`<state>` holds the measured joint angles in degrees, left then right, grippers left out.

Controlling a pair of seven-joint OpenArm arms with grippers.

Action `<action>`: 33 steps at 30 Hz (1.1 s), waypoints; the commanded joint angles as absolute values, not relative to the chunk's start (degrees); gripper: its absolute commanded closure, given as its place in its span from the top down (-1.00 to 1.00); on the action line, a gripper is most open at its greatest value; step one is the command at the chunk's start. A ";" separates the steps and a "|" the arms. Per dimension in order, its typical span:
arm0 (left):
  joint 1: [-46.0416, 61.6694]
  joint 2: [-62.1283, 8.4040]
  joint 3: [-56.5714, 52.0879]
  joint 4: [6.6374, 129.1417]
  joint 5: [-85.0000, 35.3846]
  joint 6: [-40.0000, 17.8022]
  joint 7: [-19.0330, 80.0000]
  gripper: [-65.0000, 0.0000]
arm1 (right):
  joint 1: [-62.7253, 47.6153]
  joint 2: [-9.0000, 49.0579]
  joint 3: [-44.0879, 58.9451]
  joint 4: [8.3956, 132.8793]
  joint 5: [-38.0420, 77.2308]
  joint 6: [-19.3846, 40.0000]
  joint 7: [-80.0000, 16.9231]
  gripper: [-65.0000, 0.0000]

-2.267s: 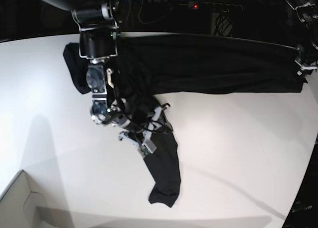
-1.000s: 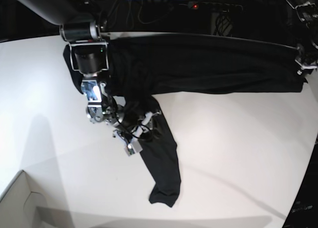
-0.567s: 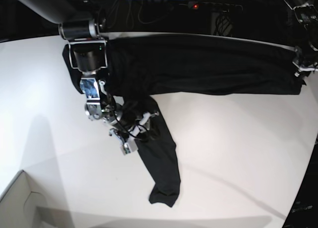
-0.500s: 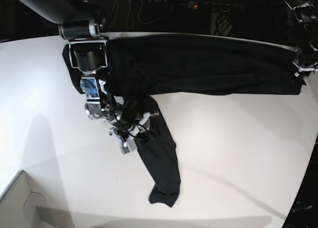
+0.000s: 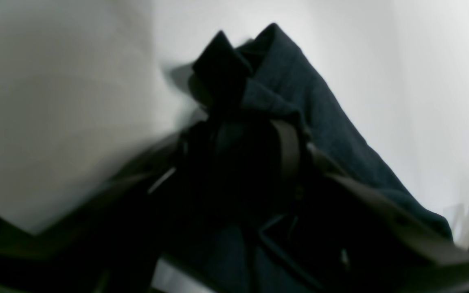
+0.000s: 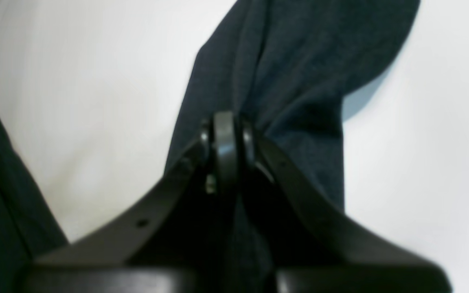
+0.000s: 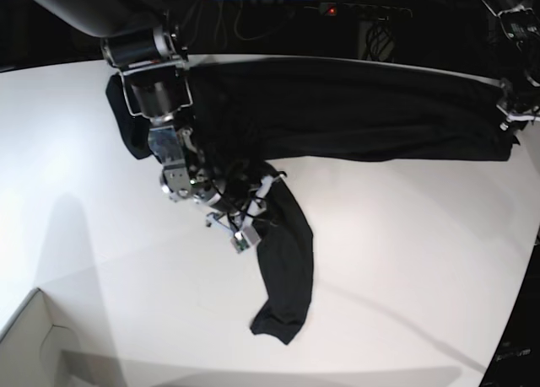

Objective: Layout the t-shirt on the table in an organized manner, then fold the t-shirt properly
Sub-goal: 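Grasp the sleeve with the right gripper and lay it along the fold, then drag the sleeve cuff with the right gripper toward the left gripper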

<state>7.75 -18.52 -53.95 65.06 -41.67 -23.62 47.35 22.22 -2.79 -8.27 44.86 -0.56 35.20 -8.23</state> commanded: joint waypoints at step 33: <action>8.22 -19.91 -54.29 65.80 -41.71 -23.60 48.66 -0.25 | -4.88 -8.57 -33.36 88.84 0.04 35.47 -19.91 -0.99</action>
<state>7.94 -18.79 -54.00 65.25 -42.06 -23.77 48.03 -5.52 -7.66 -33.08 87.96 -1.19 35.29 -21.61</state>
